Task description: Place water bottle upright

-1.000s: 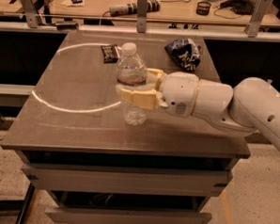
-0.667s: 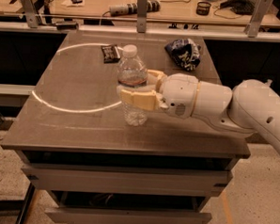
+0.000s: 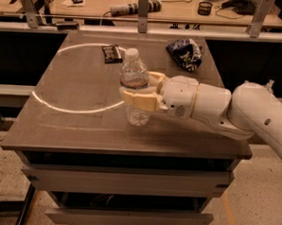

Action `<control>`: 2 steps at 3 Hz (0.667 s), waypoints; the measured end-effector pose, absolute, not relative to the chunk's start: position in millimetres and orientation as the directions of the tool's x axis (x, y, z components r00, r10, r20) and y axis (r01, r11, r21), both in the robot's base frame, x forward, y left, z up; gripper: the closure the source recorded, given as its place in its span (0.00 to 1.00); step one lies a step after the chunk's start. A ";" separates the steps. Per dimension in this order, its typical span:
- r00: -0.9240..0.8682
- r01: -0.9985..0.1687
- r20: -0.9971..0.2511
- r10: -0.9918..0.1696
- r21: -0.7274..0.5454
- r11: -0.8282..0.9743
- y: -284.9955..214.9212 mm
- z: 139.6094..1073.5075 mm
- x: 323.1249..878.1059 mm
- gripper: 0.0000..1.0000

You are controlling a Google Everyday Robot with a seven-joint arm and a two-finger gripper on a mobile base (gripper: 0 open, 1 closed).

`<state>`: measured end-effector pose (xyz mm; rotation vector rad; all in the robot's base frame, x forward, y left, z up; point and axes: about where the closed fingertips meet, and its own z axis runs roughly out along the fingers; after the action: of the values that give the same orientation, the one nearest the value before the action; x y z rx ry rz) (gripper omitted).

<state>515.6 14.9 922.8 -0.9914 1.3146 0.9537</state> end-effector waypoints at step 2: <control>0.075 -0.944 -0.997 0.019 -0.065 0.324 15.9 912.0 522.9 1.00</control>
Offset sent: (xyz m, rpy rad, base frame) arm 0.0117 -0.0039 -0.0119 0.0482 -0.0704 -0.0262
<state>522.9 15.9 912.0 -0.9755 1.2726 0.9295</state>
